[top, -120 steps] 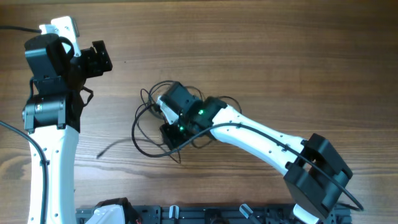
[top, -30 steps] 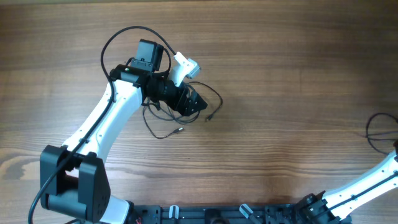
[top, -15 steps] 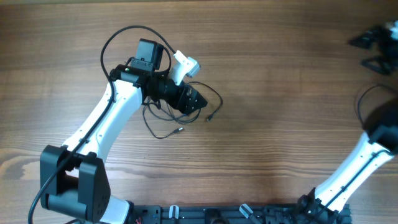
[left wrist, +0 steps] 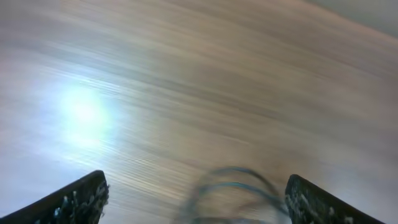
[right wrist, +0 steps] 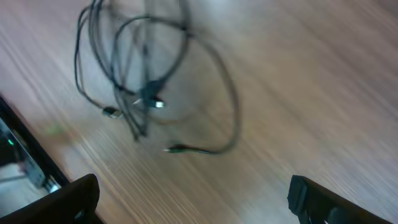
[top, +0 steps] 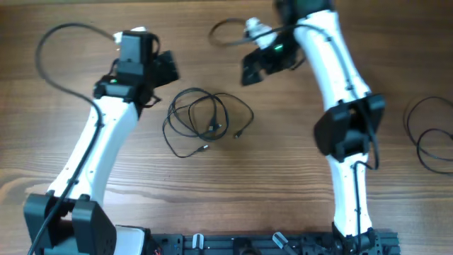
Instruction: Untangle cables
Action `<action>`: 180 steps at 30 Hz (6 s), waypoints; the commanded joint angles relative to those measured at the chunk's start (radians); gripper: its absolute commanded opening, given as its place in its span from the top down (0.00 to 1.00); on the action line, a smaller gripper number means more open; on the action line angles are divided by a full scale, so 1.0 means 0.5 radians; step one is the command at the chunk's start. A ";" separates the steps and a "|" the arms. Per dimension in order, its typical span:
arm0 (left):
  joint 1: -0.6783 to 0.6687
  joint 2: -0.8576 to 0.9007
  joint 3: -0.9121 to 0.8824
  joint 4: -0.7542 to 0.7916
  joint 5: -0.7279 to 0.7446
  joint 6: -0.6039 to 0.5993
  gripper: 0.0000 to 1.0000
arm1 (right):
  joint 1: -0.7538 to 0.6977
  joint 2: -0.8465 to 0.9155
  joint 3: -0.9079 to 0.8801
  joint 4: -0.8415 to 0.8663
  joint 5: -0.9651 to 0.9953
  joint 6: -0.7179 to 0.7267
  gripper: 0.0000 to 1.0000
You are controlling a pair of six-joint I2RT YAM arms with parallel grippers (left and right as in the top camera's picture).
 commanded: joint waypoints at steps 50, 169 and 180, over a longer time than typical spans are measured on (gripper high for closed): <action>0.905 -0.056 0.009 -0.343 0.359 -0.297 0.33 | 0.591 -0.018 -0.480 0.587 0.871 1.104 0.39; 0.591 -0.056 0.005 -0.530 1.820 1.170 0.28 | -2.290 -0.338 -0.330 0.665 0.217 1.111 0.05; 0.591 -0.056 0.005 -0.547 1.790 1.170 0.29 | -2.065 -0.336 -0.334 0.178 -0.585 0.372 0.00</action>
